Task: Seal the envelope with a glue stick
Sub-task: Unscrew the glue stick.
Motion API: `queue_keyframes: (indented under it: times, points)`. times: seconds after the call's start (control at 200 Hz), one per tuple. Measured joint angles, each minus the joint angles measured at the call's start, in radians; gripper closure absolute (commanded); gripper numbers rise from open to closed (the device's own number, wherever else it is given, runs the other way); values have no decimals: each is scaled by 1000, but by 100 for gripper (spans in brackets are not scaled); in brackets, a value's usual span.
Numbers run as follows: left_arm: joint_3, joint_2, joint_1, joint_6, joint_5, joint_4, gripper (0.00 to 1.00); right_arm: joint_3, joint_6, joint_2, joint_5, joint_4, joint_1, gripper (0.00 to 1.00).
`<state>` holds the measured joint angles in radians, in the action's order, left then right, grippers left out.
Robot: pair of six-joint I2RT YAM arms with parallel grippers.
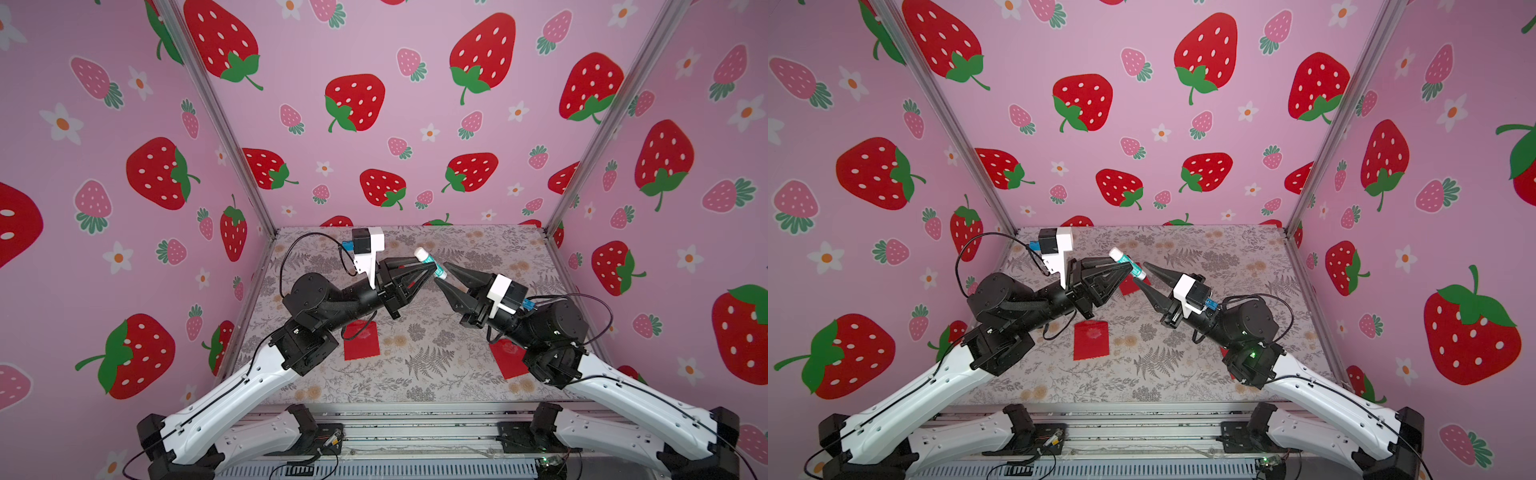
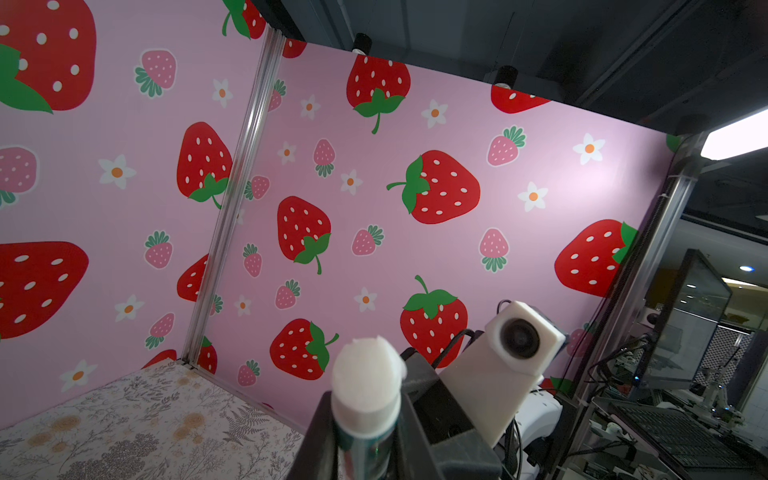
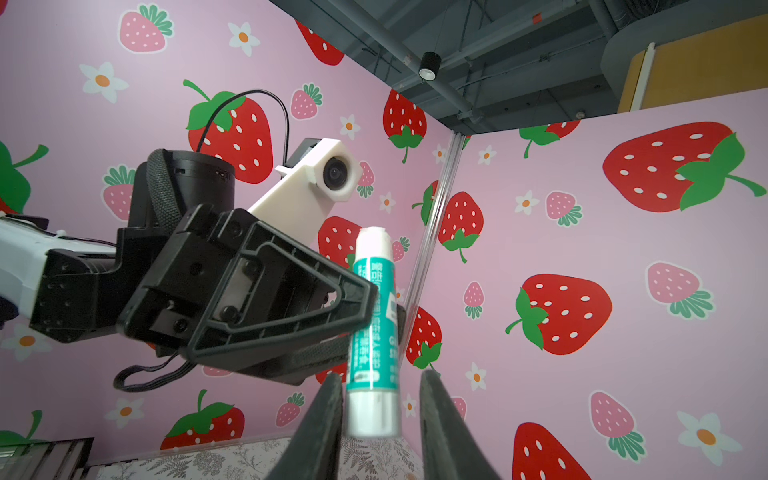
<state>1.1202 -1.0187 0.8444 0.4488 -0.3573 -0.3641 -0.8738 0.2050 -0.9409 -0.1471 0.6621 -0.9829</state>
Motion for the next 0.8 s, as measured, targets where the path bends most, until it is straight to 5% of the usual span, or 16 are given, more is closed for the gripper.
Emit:
queue_keyframes:
  times: [0.42,0.63,0.8]
  points:
    - [-2,9,0,1,8,-5,100,-2,-8,-5,-2,1,-1,77]
    - [-14,15,-3,-5,5,-24,100,-10,-28,-11,-10,-7,-1,91]
    - [-16,15,-8,-38,-123,-76,100,-19,-77,26,-123,-39,0,92]
